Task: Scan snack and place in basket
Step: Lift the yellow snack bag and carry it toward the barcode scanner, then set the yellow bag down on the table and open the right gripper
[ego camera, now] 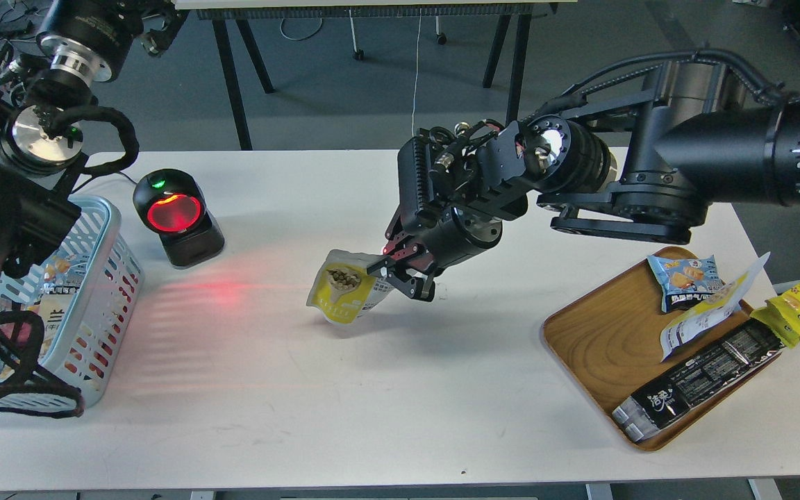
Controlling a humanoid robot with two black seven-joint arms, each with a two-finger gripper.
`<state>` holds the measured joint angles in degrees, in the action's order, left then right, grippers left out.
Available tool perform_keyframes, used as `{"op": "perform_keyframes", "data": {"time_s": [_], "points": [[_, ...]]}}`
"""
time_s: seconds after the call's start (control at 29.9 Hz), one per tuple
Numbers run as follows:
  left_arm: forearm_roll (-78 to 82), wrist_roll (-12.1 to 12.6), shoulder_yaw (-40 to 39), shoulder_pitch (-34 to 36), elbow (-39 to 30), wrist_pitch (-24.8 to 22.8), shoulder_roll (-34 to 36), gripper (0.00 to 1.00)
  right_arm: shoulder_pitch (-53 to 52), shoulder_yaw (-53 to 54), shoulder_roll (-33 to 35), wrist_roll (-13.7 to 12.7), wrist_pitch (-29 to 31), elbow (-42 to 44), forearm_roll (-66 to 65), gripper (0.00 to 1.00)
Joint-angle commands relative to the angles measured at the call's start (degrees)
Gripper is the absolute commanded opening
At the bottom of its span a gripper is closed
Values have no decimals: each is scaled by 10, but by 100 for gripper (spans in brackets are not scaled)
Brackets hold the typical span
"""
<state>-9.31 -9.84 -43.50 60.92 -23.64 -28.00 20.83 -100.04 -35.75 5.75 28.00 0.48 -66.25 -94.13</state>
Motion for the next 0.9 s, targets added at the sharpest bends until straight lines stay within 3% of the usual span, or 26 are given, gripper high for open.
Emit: {"op": "perform_keyframes", "data": {"time_s": [0.0,0.3,0.43,0.7,0.87], "points": [[-1,0,0,1,0,0,-1,100,5,-4,-9,0,0,1,-1,0],[-1,0,0,-3,0,0,1,100,8,-5,-25,0,2,5,0,3],[-3,-2,-6,-4,0,0,2,100,8,-5,-23,0,3,5,0,18],[-4,-13,-8,-2,-1,0,9,100,-6,6,-3,0,3,2,5,30],[0,-6,1,3,-10,0,32,100,-31,59,76,0,11,-7,91,53]]}}
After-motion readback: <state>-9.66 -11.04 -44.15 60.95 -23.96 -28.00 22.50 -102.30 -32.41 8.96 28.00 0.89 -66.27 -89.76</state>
